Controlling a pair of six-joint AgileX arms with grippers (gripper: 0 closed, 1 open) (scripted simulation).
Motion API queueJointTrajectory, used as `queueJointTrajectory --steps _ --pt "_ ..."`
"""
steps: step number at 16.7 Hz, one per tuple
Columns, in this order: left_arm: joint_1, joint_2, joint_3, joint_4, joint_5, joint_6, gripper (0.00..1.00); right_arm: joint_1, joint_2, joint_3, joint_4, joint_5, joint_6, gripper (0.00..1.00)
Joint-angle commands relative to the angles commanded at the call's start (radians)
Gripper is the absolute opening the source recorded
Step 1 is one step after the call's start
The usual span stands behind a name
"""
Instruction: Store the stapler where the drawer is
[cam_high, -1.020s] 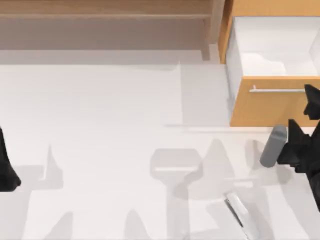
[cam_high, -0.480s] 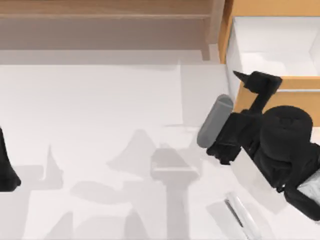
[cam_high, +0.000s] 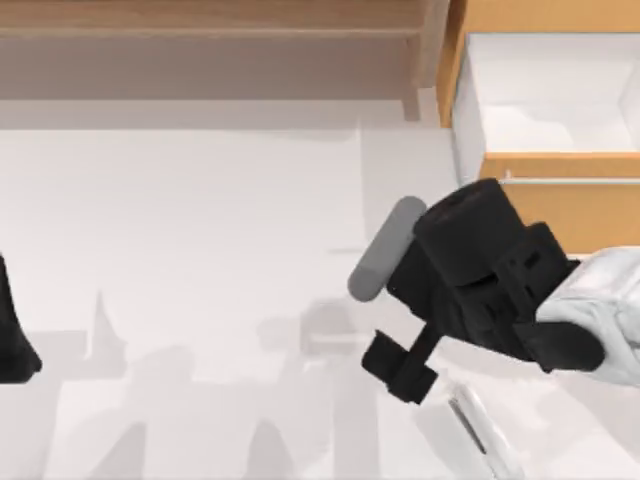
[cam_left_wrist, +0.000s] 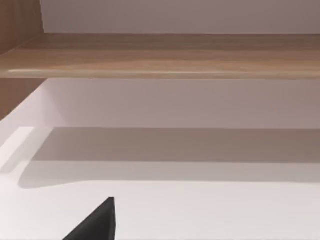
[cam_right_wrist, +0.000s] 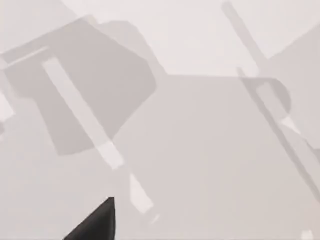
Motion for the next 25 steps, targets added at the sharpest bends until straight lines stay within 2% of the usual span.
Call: queueJointTrajectory --steps 6,11,19,25 --pt "0.000 0.000 0.000 0.000 0.000 0.000 1.00 0.002 -0.015 0.183 -0.650 -0.126 0.397 1.00" --pt "0.000 0.000 0.000 0.000 0.000 0.000 1.00 -0.020 -0.006 0.270 -0.933 -0.206 0.589 1.00" --pt "0.000 0.000 0.000 0.000 0.000 0.000 1.00 -0.022 -0.001 0.277 -0.969 -0.219 0.617 1.00" --pt "0.000 0.000 0.000 0.000 0.000 0.000 1.00 -0.023 0.080 0.167 -0.772 -0.220 0.622 1.00"
